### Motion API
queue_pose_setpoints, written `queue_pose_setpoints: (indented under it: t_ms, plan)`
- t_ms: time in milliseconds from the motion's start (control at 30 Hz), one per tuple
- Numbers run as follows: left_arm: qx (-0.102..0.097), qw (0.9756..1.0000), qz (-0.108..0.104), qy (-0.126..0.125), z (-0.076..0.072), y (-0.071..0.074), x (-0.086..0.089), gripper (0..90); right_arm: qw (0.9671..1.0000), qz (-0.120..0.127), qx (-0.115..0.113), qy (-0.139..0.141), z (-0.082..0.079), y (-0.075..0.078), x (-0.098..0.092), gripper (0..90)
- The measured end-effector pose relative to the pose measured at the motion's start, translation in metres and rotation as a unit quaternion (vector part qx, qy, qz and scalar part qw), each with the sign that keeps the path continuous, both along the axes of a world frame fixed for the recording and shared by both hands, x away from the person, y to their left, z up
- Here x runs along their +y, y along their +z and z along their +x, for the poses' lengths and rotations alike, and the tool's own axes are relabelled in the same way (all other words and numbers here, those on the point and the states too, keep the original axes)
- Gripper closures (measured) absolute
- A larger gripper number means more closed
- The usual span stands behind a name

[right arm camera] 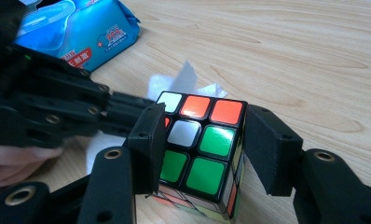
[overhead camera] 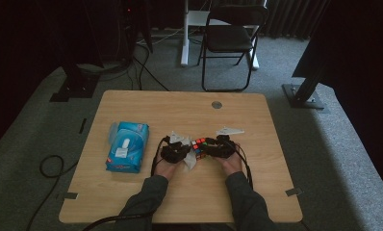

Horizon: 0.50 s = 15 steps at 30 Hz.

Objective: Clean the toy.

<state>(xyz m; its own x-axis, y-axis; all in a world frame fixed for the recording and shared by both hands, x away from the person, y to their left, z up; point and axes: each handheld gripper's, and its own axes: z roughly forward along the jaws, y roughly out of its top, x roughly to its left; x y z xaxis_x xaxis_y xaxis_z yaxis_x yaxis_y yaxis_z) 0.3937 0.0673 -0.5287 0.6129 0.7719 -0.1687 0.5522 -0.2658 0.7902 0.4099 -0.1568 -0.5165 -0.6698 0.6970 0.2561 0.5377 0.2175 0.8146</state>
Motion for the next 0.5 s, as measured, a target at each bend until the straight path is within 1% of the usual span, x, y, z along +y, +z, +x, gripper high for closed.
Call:
queue_pose_setpoints:
  t_ms: [67, 100, 133, 200, 233, 367, 500]
  plan:
    - [-0.011, 0.9999, -0.009, -0.002, -0.002, 0.006, 0.001, 84.8, 1.0000, 0.002, 0.000, 0.000, 0.000, 0.000, 0.000, 49.3]
    - [-0.017, 0.9997, -0.016, -0.007, -0.003, 0.008, 0.001, 84.7, 1.0000, 0.002, 0.000, -0.001, 0.000, 0.000, 0.000, 49.3]
    - [-0.023, 0.9996, -0.013, -0.011, -0.003, 0.010, 0.000, 84.5, 1.0000, 0.003, 0.000, -0.001, 0.000, -0.001, 0.000, 49.3]
    - [-0.025, 0.9996, -0.011, -0.010, -0.004, 0.011, -0.002, 84.5, 1.0000, 0.004, 0.001, -0.002, 0.000, -0.001, 0.000, 49.2]
    - [-0.024, 0.9996, -0.012, -0.010, -0.004, 0.010, -0.001, 84.5, 1.0000, 0.004, 0.001, -0.002, 0.000, -0.001, 0.000, 49.3]
    - [-0.019, 0.9998, -0.005, -0.001, -0.002, 0.007, 0.000, 84.5, 1.0000, 0.004, 0.001, -0.003, 0.000, -0.001, 0.000, 49.3]
    - [-0.004, 0.9999, 0.013, 0.007, 0.002, 0.000, -0.002, 84.2, 1.0000, 0.005, 0.001, -0.003, 0.000, -0.001, 0.000, 49.3]
